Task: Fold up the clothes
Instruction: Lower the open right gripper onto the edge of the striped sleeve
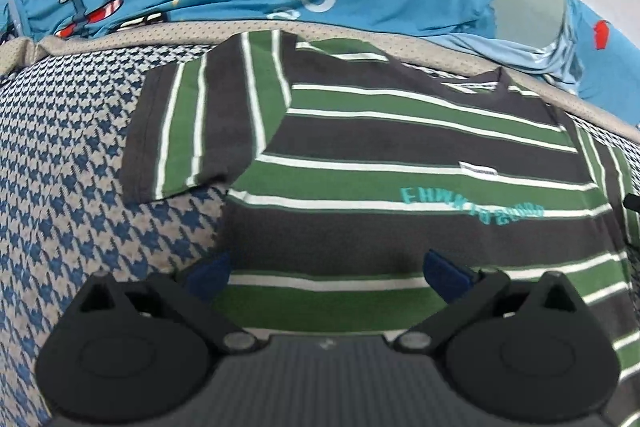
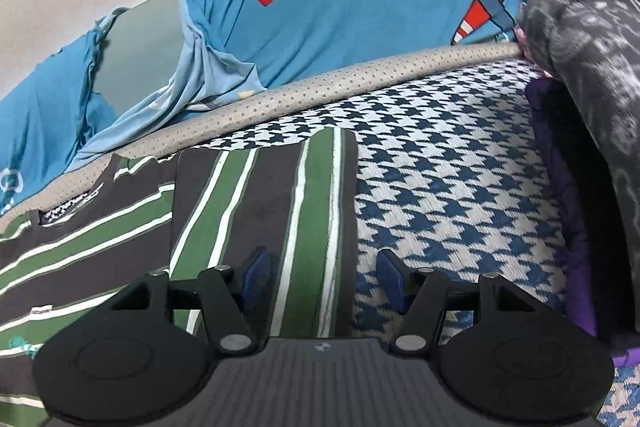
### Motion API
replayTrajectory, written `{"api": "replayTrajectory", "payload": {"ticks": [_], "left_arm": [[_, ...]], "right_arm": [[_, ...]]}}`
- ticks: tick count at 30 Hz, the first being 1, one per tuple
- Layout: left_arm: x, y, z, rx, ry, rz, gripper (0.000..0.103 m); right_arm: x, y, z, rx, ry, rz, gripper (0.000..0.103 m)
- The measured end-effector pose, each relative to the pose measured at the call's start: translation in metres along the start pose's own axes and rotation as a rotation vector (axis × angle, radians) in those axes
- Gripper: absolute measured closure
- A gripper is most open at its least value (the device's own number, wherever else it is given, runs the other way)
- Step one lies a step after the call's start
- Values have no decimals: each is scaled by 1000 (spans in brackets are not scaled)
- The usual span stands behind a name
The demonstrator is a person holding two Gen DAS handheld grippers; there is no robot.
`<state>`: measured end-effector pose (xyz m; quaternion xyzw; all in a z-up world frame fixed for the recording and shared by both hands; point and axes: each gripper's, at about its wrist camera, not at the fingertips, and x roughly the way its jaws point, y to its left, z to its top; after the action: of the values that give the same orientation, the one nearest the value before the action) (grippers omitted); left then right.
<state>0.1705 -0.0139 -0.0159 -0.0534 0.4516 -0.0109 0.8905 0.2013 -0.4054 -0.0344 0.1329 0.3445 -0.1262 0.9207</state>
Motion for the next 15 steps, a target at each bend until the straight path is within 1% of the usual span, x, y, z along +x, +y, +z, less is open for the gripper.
{"api": "replayTrajectory", "payload": {"ticks": [4,6,9,12,14,15], "left_arm": [[7,5,2,-30,19,25,0],[9,7,3,-49,26,28,0],[9,8,4,-57,27,30,0],[10,7,3,-53,28,33,0],[10,6,3,-49,32,34,0],[11,6,3,-47,34,34,0]], "right_arm": [[2,7,0,-30,-2,-15,45],[3,9,0,-38,-6,-19,47],[3,12,-2,-58,-14,-30,56],[3,14,-2,-72,-25,-32,67],[3,15,-2,-75,-33,-23,80],[3,16,-3,-81,-35,-18,82]]}}
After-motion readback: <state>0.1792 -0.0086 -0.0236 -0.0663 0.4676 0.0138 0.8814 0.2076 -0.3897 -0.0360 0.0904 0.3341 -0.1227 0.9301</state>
